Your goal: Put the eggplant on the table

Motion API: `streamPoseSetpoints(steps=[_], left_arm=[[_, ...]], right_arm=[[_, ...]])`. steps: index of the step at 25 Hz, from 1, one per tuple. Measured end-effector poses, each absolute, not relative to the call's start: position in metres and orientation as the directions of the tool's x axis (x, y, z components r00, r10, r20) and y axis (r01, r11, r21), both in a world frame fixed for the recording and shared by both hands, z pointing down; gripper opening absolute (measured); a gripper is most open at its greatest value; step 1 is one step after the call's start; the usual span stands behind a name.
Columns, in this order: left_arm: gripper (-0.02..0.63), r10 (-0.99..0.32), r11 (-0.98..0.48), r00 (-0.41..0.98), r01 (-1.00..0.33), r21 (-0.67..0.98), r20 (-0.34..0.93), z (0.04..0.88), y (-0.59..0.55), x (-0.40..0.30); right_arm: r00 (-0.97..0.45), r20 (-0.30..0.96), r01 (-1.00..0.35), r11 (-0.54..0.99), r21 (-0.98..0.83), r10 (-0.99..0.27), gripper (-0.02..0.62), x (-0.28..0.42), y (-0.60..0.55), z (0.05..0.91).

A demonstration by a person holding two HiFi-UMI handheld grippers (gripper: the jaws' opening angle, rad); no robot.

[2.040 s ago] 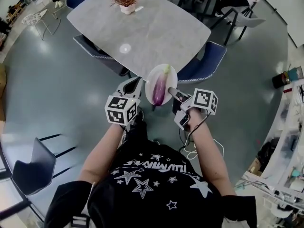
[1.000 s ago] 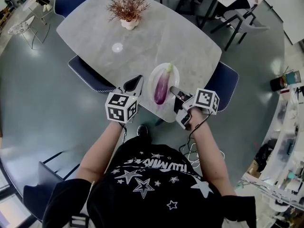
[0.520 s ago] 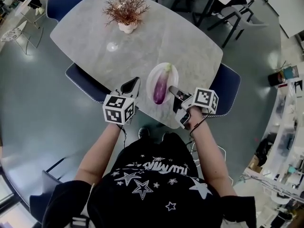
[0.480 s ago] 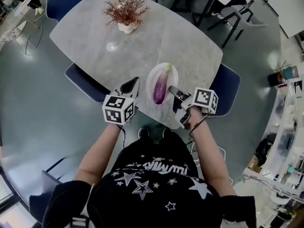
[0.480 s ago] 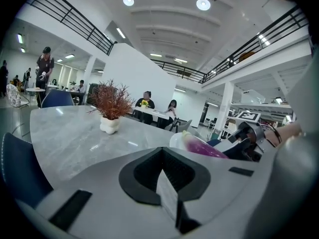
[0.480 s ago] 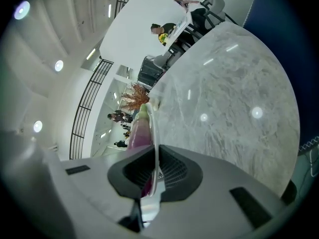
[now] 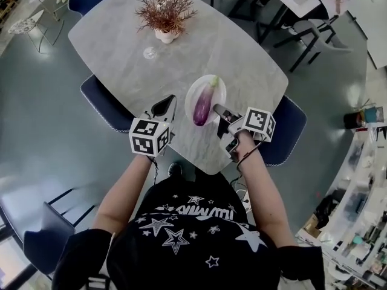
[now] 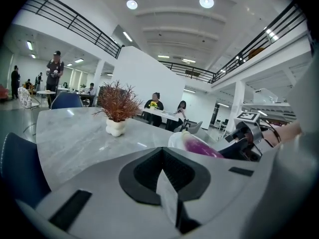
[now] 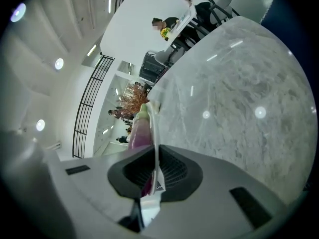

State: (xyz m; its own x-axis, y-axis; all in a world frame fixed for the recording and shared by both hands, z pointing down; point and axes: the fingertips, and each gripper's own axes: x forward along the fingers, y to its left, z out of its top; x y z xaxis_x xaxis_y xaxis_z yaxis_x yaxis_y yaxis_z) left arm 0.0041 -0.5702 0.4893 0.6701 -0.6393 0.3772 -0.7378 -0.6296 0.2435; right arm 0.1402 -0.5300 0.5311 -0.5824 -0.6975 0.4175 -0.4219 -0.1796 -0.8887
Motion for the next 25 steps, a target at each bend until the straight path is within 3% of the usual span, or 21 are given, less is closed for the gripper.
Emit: streamPoseSetpoints(steps=[25], left_arm=[[0.008, -0.715, -0.473, 0.531, -0.847, 0.245, 0.456, 0.523, -0.630, 0.061]], right_arm=[[-0.666, 0.499, -0.418, -0.276, -0.866, -0.555, 0.021, 0.194, -0.624, 0.617]])
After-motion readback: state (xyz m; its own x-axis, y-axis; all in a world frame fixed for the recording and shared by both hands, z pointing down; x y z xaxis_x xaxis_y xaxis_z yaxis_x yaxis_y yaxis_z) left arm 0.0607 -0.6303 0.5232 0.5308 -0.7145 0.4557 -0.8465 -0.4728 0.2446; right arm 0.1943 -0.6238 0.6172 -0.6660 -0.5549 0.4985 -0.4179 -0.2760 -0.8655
